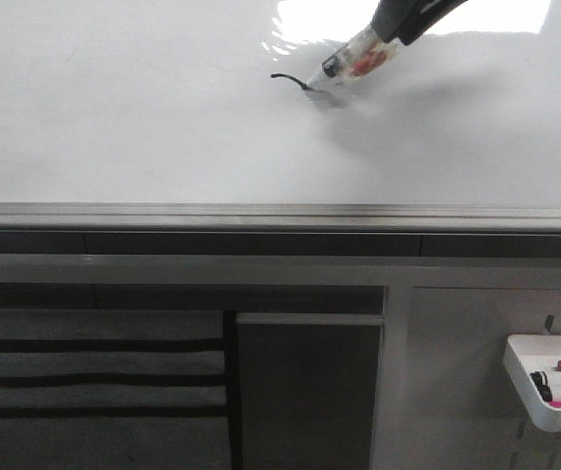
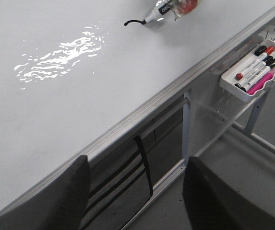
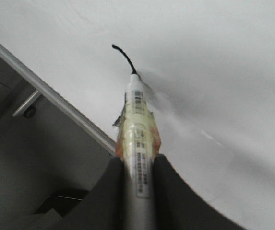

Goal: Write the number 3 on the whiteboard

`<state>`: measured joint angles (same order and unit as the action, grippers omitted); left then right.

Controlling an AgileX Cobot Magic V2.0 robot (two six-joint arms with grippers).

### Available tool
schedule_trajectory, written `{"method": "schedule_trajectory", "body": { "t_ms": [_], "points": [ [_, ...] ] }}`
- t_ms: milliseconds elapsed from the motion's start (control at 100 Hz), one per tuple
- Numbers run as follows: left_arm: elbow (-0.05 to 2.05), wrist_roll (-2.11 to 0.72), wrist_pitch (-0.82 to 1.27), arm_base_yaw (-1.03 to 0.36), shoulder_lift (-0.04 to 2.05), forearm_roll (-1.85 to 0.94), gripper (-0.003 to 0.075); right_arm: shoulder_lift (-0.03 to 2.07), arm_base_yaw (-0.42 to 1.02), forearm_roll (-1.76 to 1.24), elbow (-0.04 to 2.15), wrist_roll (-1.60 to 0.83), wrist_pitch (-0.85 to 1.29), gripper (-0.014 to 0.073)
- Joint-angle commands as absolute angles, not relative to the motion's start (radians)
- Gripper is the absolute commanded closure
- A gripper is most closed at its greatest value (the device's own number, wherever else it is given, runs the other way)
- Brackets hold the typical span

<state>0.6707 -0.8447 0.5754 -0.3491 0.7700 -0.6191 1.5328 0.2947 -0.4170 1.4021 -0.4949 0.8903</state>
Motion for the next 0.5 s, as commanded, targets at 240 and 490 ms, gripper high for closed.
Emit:
{"method": "schedule_trajectory", "body": {
  "t_ms": [240,490],
  "points": [
    [0.697,-0.834,0.517,-0.346,0.762,-0.655,0.0321,1.546,0.335,-0.374,1.409,-0.468,0.772,0.0565],
    [0.697,-0.834,0.517,-0.346,0.762,-0.655,0.0321,1.515,0.335,-0.381,1.33,-0.47,0.854,0.0565]
  ]
}}
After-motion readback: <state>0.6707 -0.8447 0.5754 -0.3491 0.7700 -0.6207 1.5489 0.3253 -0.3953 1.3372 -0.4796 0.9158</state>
